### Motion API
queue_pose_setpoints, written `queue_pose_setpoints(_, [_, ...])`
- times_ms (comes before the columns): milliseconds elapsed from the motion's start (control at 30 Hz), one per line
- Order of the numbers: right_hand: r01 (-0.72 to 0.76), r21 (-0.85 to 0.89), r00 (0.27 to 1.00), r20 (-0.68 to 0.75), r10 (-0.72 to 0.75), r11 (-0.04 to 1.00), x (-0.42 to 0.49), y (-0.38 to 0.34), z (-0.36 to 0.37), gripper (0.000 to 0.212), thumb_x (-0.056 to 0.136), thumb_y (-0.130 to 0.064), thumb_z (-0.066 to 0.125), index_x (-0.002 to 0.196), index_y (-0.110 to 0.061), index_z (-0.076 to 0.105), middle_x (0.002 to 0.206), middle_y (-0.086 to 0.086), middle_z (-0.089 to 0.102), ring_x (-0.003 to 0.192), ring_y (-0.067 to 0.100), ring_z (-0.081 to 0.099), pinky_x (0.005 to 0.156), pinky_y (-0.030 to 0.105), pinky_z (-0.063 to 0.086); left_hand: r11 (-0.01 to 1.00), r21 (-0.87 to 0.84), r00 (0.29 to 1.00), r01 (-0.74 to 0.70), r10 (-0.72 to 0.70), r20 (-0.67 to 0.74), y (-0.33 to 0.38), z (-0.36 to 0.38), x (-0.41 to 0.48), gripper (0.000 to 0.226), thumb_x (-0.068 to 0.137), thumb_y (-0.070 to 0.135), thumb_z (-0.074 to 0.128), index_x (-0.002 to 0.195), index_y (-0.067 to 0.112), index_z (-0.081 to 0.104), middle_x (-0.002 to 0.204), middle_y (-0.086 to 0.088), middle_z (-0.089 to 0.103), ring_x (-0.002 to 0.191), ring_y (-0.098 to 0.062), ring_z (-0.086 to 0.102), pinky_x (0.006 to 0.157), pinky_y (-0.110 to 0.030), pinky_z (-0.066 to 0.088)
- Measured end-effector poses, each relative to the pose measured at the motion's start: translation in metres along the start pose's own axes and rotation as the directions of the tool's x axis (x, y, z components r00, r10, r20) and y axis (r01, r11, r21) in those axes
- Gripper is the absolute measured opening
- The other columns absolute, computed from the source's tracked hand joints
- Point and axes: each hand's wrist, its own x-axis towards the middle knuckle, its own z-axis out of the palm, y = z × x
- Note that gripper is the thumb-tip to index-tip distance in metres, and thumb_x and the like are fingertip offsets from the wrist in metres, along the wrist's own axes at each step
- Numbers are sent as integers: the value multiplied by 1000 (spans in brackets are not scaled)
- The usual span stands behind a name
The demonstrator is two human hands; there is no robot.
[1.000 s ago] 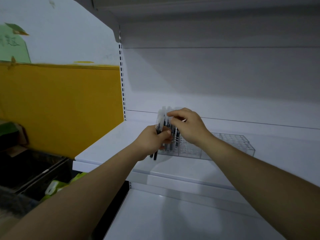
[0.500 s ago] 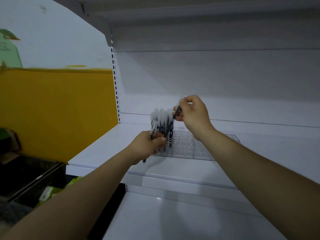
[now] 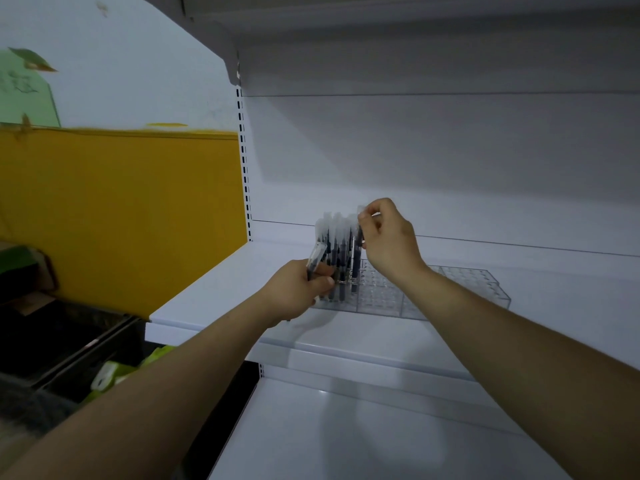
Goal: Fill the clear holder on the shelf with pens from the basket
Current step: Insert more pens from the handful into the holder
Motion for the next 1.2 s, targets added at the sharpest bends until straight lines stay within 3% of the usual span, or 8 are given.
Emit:
queue_pose_setpoints(133, [-15,-94,999,51,19,995,-5,8,10,19,101,-29,43,105,-12,49,87,5,61,76,24,58,68,35,48,1000,27,1000,-15,15,3,0,0,0,8,95,17,55,95,16,63,102,-23,67,99,-41,62,90,-51,52])
queue_pose_setpoints(367, [-61,-194,995,64,74,979,4,6,13,19,100,-31,44,96,-13,44,74,-1,52,70,20,52,61,31,39,1000,13,1000,-14,13,16,0,2,1,16,94,16,57,108,16,64,104,-17,68,99,-36,63,93,-47,52])
queue_pose_setpoints(533, [-95,-273,987,99,127,957,-2,11,15,19,99,-32,46,96,-13,45,86,1,52,81,22,52,66,30,39,1000,8,1000,-12,11,10,6,3,-4,10,93,13,56,97,21,61,106,-17,68,100,-36,63,92,-45,53])
queue_pose_setpoints(633, [2,-155,1000,28,3,988,-11,2,8,16,96,-28,51,103,-14,55,98,-1,52,86,14,51,76,28,42,1000,18,1000,-20,20,10,10,3,-8,8,93,13,56,92,20,60,106,-21,67,100,-39,62,90,-48,53])
queue_pose_setpoints(767, [56,71,972,226,-71,996,-28,-16,-1,15,93,-23,59,99,-19,72,94,-9,54,88,4,52,77,13,38,998,56,1000,-23,22,19,16,6,-7,14,92,16,55,93,5,64,98,-25,66,85,-38,63,68,-42,55])
queue_pose_setpoints(967, [28,113,974,220,-52,993,-34,-20,-2,12,93,-24,60,82,-29,63,89,-11,57,85,8,55,76,18,41,994,89,998,-58,55,35,21,12,-6,19,86,12,58,96,-4,60,83,-23,61,70,-28,52,71,-41,48])
queue_pose_setpoints(1100, [-57,234,995,94,36,971,-24,-19,-9,14,97,-26,51,85,-29,56,90,-1,66,86,18,65,81,42,56,976,216,999,-42,39,22,3,6,-14,38,86,29,69,119,12,61,112,-7,68,97,-24,63,87,-34,47])
queue_pose_setpoints(1200, [-69,286,998,26,64,956,-18,-18,-19,16,100,-25,45,87,-30,51,94,2,66,90,24,67,79,43,58,912,409,999,3,13,-36,-19,1,-27,51,90,42,61,134,18,53,132,-1,59,117,-19,56,96,-29,42])
